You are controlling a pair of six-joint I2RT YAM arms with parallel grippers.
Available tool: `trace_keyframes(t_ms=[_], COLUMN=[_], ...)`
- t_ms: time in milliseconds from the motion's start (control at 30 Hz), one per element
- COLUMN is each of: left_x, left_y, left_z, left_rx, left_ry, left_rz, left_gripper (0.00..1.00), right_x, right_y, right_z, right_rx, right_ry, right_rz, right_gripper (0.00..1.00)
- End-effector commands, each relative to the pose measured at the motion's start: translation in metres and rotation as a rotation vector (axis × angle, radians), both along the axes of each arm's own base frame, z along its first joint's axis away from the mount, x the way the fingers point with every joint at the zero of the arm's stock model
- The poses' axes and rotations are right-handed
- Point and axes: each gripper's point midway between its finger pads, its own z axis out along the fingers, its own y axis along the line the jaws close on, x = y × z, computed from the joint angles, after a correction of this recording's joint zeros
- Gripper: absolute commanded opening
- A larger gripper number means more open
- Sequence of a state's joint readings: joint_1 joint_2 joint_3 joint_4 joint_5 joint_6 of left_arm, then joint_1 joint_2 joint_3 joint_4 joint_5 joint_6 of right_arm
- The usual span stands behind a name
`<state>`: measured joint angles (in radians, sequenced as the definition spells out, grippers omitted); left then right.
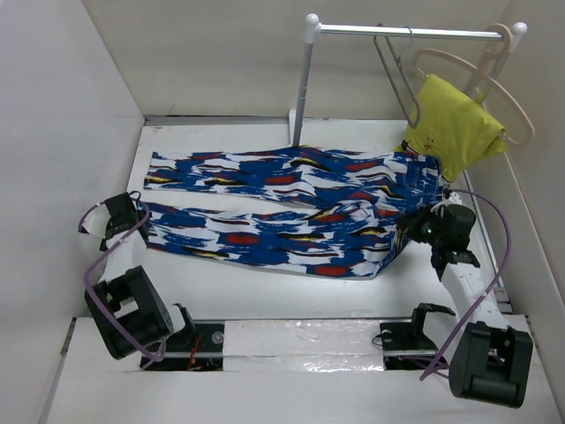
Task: Place the trousers on the hanger
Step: Fold the trousers at the center of the board.
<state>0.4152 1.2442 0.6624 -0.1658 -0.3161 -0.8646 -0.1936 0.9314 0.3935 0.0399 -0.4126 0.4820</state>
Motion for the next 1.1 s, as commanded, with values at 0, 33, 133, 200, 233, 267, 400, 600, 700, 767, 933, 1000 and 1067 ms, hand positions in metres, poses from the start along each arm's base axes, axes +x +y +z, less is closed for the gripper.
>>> trace_keyframes(t_ms=[0, 33, 133, 200, 233, 267, 400, 600, 700, 767, 933, 1000, 1067], left_x=[-0.007, -0.006, -0.009, -0.008, -0.005, -0.002, -0.006, 0.003, 0.016, 0.024, 0.036, 0.038, 0.039], left_y=[-0.003, -0.004, -0.001, 0.003, 0.003, 0.005, 0.008, 0.011, 0.02, 0.027, 0.043, 0.044, 0.042], left_z=[-0.018, -0.021, -0.033, -0.036, -0.036, -0.035, -0.045, -0.047, -0.025, 0.004, 0.097, 0.114, 0.12], left_rx=[-0.052, -0.058, -0.065, -0.071, -0.072, -0.07, -0.08, -0.074, -0.027, 0.037, 0.223, 0.249, 0.239], left_ry=[0.076, 0.085, 0.135, 0.139, 0.134, 0.126, 0.179, 0.161, 0.112, 0.07, -0.095, -0.122, -0.131], left_rz=[-0.056, -0.059, -0.041, -0.033, -0.036, -0.037, -0.004, -0.015, -0.028, -0.035, -0.039, -0.044, -0.051], left_gripper=[0.57, 0.57, 0.55, 0.55, 0.54, 0.54, 0.49, 0.16, 0.0, 0.0, 0.0, 0.0, 0.0], right_x=[0.006, 0.006, 0.005, 0.004, 0.004, 0.003, 0.002, 0.004, 0.003, 0.0, -0.015, -0.024, -0.029], right_y=[0.017, 0.017, 0.015, 0.015, 0.015, 0.014, 0.011, 0.009, 0.004, 0.0, -0.005, -0.01, -0.018], right_z=[0.024, 0.026, 0.029, 0.029, 0.029, 0.029, 0.028, 0.031, 0.03, 0.034, 0.058, 0.074, 0.09], right_rx=[-0.001, -0.006, -0.018, -0.02, -0.021, -0.025, -0.038, -0.04, -0.058, -0.076, -0.101, -0.135, -0.177], right_ry=[-0.112, -0.118, -0.13, -0.129, -0.127, -0.124, -0.119, -0.118, -0.094, -0.101, -0.141, -0.153, -0.174], right_rz=[0.092, 0.087, 0.08, 0.079, 0.079, 0.08, 0.064, 0.046, 0.022, 0.0, -0.04, -0.068, -0.101], right_gripper=[0.0, 0.0, 0.0, 0.0, 0.0, 0.0, 0.0, 0.0, 0.0, 0.0, 0.0, 0.0, 0.0])
